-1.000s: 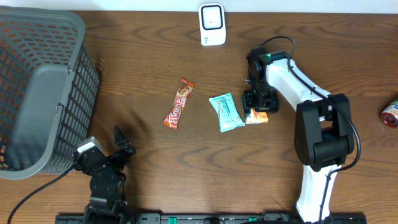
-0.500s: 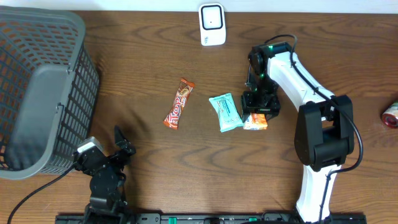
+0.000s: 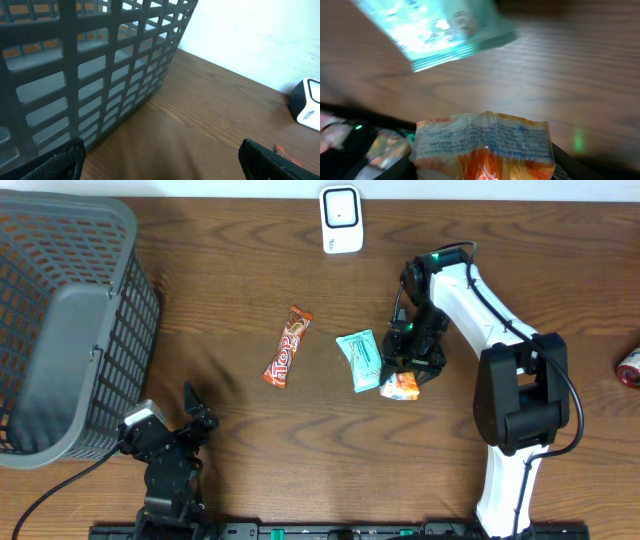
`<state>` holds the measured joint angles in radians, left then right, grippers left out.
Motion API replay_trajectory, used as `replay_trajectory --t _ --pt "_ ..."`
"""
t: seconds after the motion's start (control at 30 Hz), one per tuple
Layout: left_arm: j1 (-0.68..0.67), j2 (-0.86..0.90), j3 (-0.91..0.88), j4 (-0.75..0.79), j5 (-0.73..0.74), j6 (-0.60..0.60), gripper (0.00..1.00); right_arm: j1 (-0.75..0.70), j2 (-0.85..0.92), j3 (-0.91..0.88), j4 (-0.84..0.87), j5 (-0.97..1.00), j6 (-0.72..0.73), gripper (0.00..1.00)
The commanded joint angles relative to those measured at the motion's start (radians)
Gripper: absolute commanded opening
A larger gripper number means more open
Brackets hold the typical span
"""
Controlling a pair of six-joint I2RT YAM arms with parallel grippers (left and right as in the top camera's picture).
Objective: Scan the item barcode
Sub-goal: 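Grasp the orange snack packet with the right gripper and lift it, then carry the orange packet to the scanner and hold it over it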
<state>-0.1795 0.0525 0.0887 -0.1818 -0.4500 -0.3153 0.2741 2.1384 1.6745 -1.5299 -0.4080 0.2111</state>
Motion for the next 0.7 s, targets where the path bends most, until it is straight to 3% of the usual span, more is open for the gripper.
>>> replay_trajectory --t 0.0,0.2,0.43,0.67 --pt "0.003 -0.002 -0.026 -0.003 -0.006 -0.004 0.98 0.027 0.007 0.018 -0.008 -0.099 -0.011 0.58" --pt "0.003 -0.002 -0.026 -0.003 -0.006 -0.004 0.98 0.068 0.007 0.018 0.008 -0.083 -0.011 0.58" --pt "0.003 -0.002 -0.026 -0.003 -0.006 -0.004 0.98 0.109 0.006 0.03 0.159 -0.039 0.015 0.52" --pt "0.003 -0.002 -0.026 -0.003 -0.006 -0.004 0.98 0.117 0.006 0.176 0.177 -0.034 0.02 0.5"
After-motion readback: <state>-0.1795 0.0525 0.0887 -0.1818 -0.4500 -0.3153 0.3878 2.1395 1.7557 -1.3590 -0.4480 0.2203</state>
